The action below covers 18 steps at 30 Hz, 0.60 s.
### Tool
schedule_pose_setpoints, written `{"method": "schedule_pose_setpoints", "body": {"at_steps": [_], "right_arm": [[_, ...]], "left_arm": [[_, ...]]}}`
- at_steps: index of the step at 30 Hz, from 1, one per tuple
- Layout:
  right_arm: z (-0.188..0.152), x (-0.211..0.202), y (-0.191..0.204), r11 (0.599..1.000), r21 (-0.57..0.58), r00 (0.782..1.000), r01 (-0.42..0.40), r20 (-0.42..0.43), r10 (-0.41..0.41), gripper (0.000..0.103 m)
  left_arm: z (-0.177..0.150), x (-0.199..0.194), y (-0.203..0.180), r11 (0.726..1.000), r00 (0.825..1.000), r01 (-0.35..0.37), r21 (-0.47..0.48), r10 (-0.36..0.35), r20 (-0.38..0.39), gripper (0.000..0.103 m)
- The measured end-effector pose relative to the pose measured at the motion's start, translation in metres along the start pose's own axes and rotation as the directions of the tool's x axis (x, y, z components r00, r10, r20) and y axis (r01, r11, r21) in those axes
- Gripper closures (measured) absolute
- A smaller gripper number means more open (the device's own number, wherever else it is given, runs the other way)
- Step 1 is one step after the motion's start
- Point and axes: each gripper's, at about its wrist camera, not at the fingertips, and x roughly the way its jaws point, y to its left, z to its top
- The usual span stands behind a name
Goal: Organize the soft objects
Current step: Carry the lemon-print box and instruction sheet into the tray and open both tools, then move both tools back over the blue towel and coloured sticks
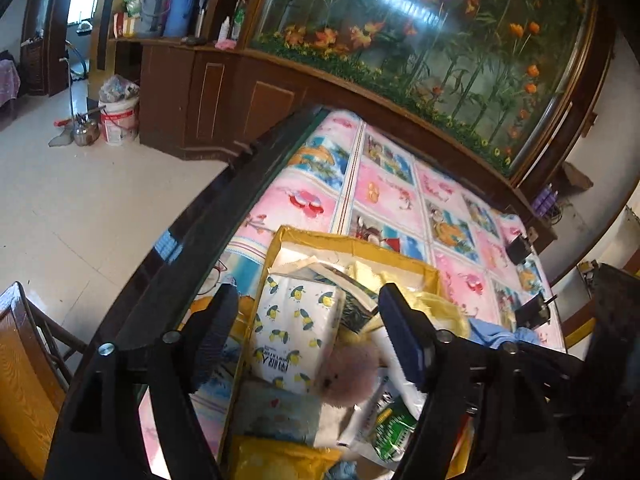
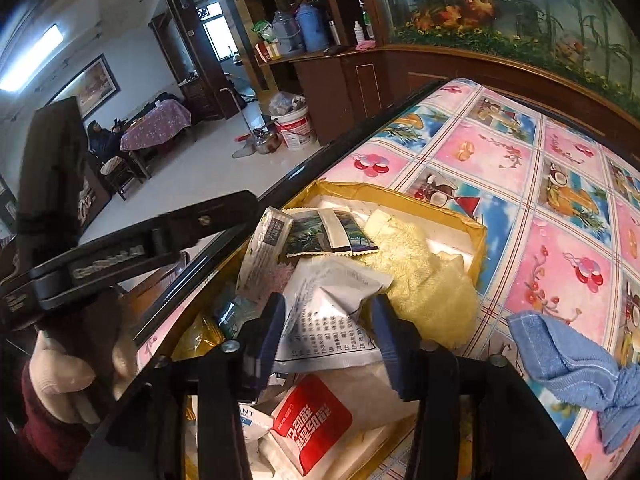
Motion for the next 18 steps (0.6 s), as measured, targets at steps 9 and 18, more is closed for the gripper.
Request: {"method": "schedule_pose_setpoints", "body": {"at_steps": [9,18], "right_arm": [[-0.017,-0.061,-0.031,0.993,0.122,0.992,-0.010,0.128,-0.006,0.028],[-0.085,-0.132,-0.084,0.956,0.293,0.970,0.034,0.220,-0.102,0.025]], "left_arm": [[-0.027,-0.038,-0.022,1.000,1.000,0.011,-0.008,-0.011,0.028,0.028],[-0.069,-0.064,-0.093,0.992,0.998,-0.022,0.125,0.015,0.055,0.028]]}}
